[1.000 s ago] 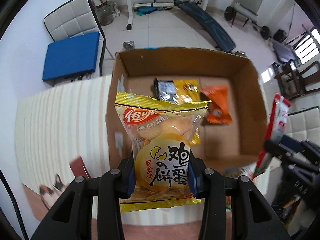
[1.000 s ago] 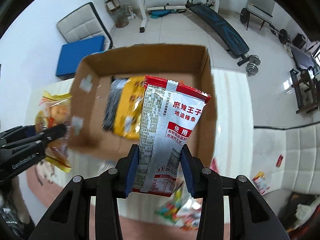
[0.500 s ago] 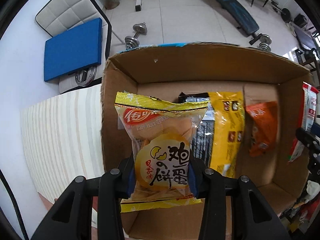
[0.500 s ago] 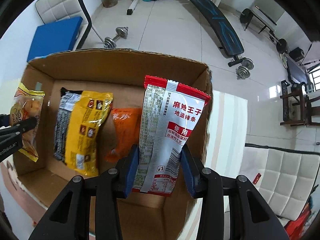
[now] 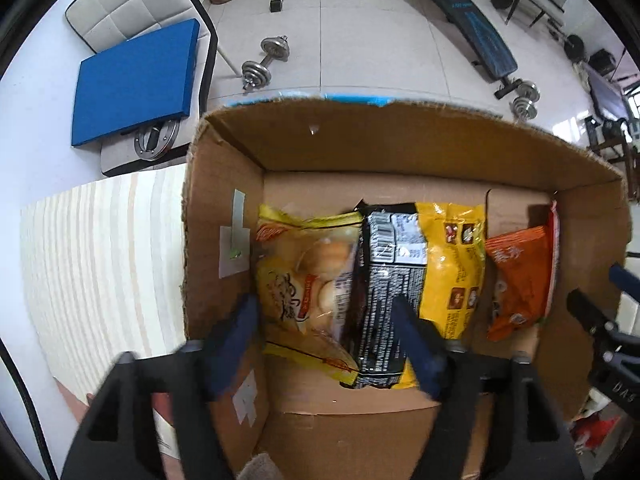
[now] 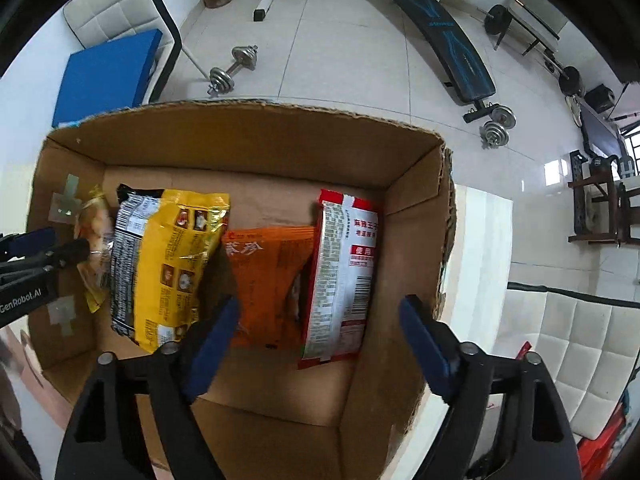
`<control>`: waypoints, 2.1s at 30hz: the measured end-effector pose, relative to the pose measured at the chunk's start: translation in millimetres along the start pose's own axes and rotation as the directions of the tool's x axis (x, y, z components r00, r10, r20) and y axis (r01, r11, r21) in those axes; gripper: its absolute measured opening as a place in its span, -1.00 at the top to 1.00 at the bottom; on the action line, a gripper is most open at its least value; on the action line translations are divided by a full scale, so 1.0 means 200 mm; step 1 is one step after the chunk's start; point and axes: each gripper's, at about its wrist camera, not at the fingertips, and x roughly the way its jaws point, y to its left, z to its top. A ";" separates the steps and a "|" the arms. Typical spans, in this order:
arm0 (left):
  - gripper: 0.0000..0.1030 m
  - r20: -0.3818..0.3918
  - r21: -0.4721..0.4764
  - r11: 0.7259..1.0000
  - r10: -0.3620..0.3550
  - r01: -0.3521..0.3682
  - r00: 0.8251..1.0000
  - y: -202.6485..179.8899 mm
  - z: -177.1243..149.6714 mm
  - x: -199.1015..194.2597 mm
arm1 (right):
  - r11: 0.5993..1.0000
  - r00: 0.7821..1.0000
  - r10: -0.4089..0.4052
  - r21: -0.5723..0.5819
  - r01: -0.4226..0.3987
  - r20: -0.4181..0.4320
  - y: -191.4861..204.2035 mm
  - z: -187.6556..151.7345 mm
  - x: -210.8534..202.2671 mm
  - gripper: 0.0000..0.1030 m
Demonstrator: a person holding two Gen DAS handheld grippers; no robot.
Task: Organize snacks
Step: 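Carry both packets into the box and open both tools, then grasp the Franzzi cookie pack with the left tool while the right tool grasps the oat cookie pack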
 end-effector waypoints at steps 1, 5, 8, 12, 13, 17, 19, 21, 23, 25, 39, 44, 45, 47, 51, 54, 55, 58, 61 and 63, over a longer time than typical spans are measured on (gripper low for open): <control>-0.54 0.006 -0.001 1.000 0.002 -0.002 1.000 0.00 -0.01 -0.02 | 1.000 1.000 0.007 0.004 -0.007 0.001 0.01 -0.01 -0.01 -0.69; -0.64 0.029 -0.004 1.000 -0.016 0.016 0.999 0.01 -0.03 -0.07 | 0.999 0.999 0.035 0.014 -0.036 0.017 0.03 -0.06 -0.06 -0.76; -0.64 0.058 -0.014 0.995 -0.095 0.096 0.994 0.02 -0.07 -0.11 | 0.998 0.998 0.059 0.032 -0.060 0.033 0.05 -0.11 -0.11 -0.82; -0.64 0.158 0.007 0.996 -0.085 0.085 0.984 0.02 -0.16 -0.24 | 0.995 0.994 0.082 0.044 -0.085 0.069 0.07 -0.20 -0.17 -0.86; -0.64 0.164 0.010 0.996 -0.092 0.091 0.982 0.03 -0.17 -0.26 | 0.995 0.994 0.082 0.044 -0.086 0.077 0.08 -0.23 -0.19 -0.86; -0.64 0.198 0.015 0.994 -0.110 0.109 0.974 0.02 -0.27 -0.36 | 0.993 0.988 0.102 0.054 -0.108 0.116 0.12 -0.34 -0.28 -0.87; -0.64 0.230 0.027 0.996 -0.092 0.088 0.969 0.00 -0.35 -0.42 | 0.991 0.983 0.113 0.054 -0.122 0.147 0.14 -0.42 -0.34 -0.87; -0.64 0.269 0.046 0.997 -0.076 0.066 0.960 -0.02 -0.44 -0.49 | 0.990 0.978 0.120 0.051 -0.131 0.172 0.16 -0.49 -0.40 -0.87; -0.64 0.292 0.052 0.997 -0.075 0.062 0.954 -0.04 -0.52 -0.52 | 0.988 0.973 0.130 0.053 -0.142 0.192 0.17 -0.59 -0.46 -0.87; -0.64 0.313 0.049 0.996 -0.080 0.068 0.946 -0.04 -0.61 -0.56 | 0.987 0.969 0.140 0.052 -0.153 0.202 0.17 -0.67 -0.49 -0.87; -0.64 0.157 0.115 0.993 -0.040 0.022 0.987 -0.10 -1.10 -0.20 | 0.960 0.988 0.154 0.236 -0.151 0.008 -0.19 -1.19 -0.15 -0.87; -0.64 0.031 0.165 0.986 0.029 -0.034 0.999 -0.13 -1.13 0.12 | 0.956 0.988 0.129 0.274 -0.102 -0.083 -0.32 -1.27 0.07 -0.87; -0.64 0.013 0.176 0.983 0.042 -0.044 0.999 -0.14 -1.12 0.17 | 0.955 0.987 0.127 0.281 -0.095 -0.099 -0.34 -1.27 0.10 -0.87; -0.64 -0.011 0.191 0.980 0.058 -0.055 0.998 -0.16 -1.11 0.24 | 0.952 0.982 0.136 0.290 -0.094 -0.127 -0.36 -1.27 0.17 -0.87; -0.64 -0.066 0.230 0.971 0.076 -0.059 0.995 -0.21 -1.08 0.37 | 0.949 0.974 0.156 0.299 -0.101 -0.165 -0.38 -1.24 0.28 -0.87; -0.64 -0.089 0.248 0.967 0.075 -0.051 0.993 -0.24 -1.05 0.41 | 0.949 0.966 0.168 0.298 -0.105 -0.194 -0.40 -1.22 0.35 -0.87; -0.64 -0.098 0.254 0.966 0.078 -0.051 0.992 -0.25 -1.05 0.43 | 0.949 0.964 0.170 0.298 -0.104 -0.204 -0.40 -1.21 0.37 -0.87; -0.64 -0.117 0.270 0.962 0.080 -0.046 0.990 -0.28 -1.01 0.47 | 0.951 0.959 0.168 0.295 -0.096 -0.229 -0.42 -1.19 0.42 -0.87; -0.64 -0.112 0.290 0.957 0.064 -0.029 0.992 -0.32 -0.99 0.46 | 0.946 0.949 0.185 0.307 -0.102 -0.255 -0.44 -1.17 0.47 -0.87; -0.64 -0.114 0.292 0.956 0.061 -0.025 0.992 -0.33 -0.99 0.46 | 0.942 0.943 0.202 0.315 -0.113 -0.266 -0.45 -1.17 0.50 -0.86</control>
